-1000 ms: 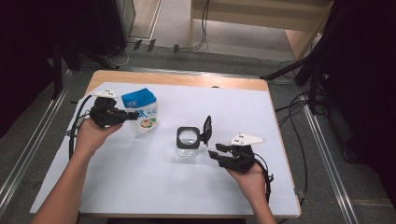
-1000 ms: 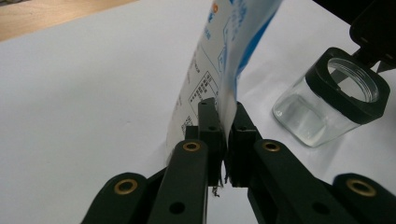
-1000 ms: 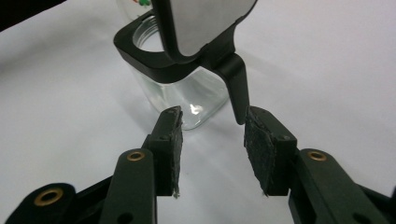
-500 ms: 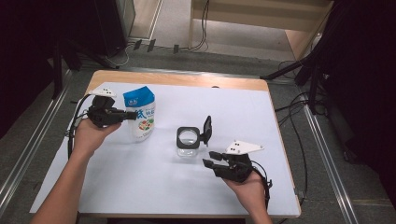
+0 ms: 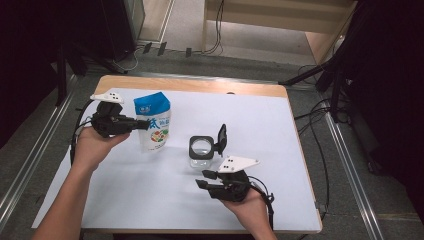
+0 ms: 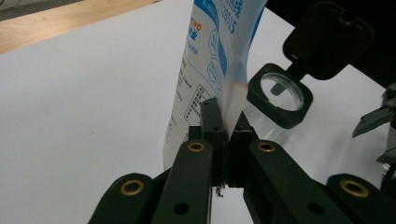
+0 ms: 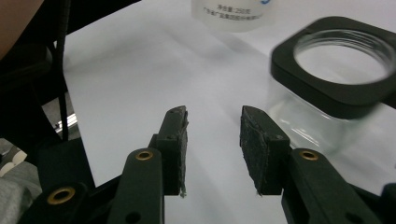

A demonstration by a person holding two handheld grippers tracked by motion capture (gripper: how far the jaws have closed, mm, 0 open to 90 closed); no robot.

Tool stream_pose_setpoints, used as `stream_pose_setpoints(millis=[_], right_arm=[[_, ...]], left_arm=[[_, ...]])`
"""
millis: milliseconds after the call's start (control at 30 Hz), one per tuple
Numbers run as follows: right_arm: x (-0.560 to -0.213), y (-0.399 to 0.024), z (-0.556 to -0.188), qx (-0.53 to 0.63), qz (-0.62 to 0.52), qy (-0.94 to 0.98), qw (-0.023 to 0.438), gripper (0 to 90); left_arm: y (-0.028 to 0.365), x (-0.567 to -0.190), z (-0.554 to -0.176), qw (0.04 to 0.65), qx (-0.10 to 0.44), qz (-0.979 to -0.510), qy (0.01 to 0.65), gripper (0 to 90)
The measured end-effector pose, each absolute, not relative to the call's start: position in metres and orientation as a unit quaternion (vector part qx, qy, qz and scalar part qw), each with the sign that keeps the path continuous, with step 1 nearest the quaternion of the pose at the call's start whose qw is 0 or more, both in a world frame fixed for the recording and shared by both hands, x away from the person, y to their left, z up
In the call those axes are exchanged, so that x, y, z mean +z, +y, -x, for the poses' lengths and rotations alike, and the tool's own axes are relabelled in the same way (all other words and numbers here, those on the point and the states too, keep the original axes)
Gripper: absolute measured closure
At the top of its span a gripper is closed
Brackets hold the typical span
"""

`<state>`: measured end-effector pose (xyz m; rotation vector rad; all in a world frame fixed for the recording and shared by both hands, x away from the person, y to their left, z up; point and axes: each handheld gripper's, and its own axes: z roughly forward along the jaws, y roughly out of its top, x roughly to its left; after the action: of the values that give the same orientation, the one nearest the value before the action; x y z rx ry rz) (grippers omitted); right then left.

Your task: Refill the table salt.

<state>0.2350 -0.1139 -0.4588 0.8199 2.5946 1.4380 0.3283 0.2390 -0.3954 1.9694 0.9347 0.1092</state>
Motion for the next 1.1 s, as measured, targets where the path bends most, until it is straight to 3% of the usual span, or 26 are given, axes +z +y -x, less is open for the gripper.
stream_pose_setpoints(millis=[433, 700, 1100], right_arm=[[-0.468, -0.055, -0.251, 0.467, -0.260, 0.845, 0.029, 63.1], [-0.478, -0.015, -0.260, 0.454, -0.269, 0.848, 0.051, 62.8], [-0.491, 0.002, -0.269, 0.470, -0.300, 0.828, 0.055, 60.4]], left_arm=[[0.233, -0.369, -0.306, 0.467, 0.044, -0.807, 0.358, 90.0], [0.234, -0.361, -0.295, 0.471, 0.040, -0.807, 0.353, 90.0], [0.233, -0.343, -0.275, 0.481, 0.027, -0.812, 0.328, 90.0]])
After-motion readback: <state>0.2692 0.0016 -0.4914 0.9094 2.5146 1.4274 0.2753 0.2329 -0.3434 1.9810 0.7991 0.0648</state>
